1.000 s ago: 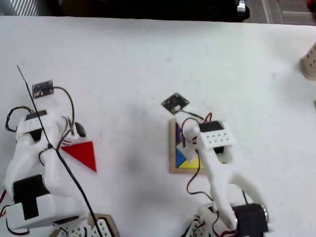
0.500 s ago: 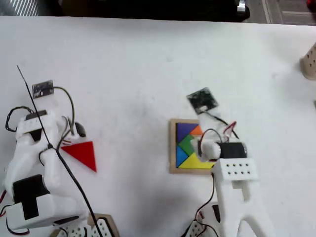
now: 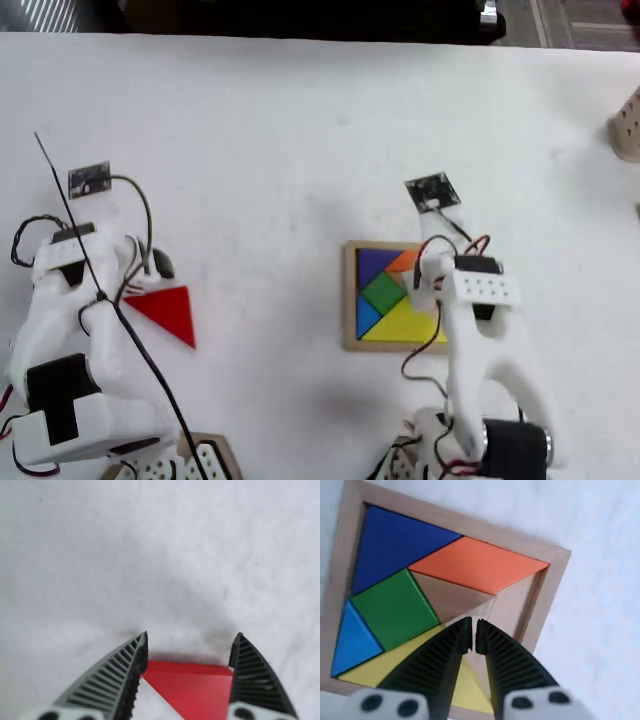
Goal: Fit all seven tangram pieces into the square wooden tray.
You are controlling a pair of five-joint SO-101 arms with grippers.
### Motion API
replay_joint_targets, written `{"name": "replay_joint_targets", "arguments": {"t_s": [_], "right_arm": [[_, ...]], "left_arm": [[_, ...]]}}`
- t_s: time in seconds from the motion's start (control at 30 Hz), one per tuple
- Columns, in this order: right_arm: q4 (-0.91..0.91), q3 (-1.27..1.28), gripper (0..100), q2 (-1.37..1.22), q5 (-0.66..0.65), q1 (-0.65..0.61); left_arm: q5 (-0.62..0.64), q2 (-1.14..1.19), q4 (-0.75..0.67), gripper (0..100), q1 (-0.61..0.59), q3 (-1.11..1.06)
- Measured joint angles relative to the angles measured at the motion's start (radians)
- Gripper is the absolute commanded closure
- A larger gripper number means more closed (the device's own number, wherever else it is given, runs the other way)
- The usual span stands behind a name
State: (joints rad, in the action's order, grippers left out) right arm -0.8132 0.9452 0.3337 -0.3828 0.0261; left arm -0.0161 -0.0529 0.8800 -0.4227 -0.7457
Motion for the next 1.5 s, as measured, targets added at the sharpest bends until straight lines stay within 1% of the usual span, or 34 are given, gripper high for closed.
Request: {"name": "replay_joint_targets", "arguments": {"t_s": [0.2, 0.47, 0.63, 0.83, 0.97, 1.03, 1.13, 1.2, 1.33, 1.47, 1.5], "right_arm": [[0.000, -0.005, 98.1, -0.023, 0.000, -0.014], [-0.086, -0.006, 98.1, -0.021, -0.052, -0.138], [-0.098, 0.000, 98.1, -0.020, -0.057, -0.164], [-0.101, 0.006, 98.1, -0.005, -0.061, -0.170], [-0.117, 0.051, 98.1, 0.068, -0.063, -0.176], [-0.120, 0.080, 98.1, 0.123, -0.066, -0.152], [-0.120, 0.112, 98.1, 0.206, -0.064, -0.089], [-0.120, 0.143, 98.1, 0.253, -0.064, -0.072], [-0.120, 0.170, 98.1, 0.299, -0.064, -0.063], [-0.120, 0.176, 98.1, 0.299, -0.069, -0.058], [-0.120, 0.176, 98.1, 0.296, -0.069, -0.058]], "left_arm": [[-0.005, 0.000, 0.000, 73, 0.000, 0.000], [-0.012, 0.000, 0.000, 73, 0.000, 0.000], [-0.012, 0.000, 0.000, 73, 0.000, 0.000], [-0.012, 0.000, 0.000, 73, 0.000, 0.000], [-0.012, 0.000, 0.000, 73, 0.000, 0.000], [-0.012, 0.000, 0.000, 73, 0.000, 0.000], [-0.061, 0.000, 0.000, 73, 0.000, 0.000], [-0.107, -0.009, 0.000, 73, 0.000, 0.000], [-0.129, -0.084, 0.021, 73, 0.000, -0.017], [-0.147, -0.199, 0.025, 73, 0.000, -0.086], [-0.169, -0.233, 0.031, 73, 0.000, -0.103]]}}
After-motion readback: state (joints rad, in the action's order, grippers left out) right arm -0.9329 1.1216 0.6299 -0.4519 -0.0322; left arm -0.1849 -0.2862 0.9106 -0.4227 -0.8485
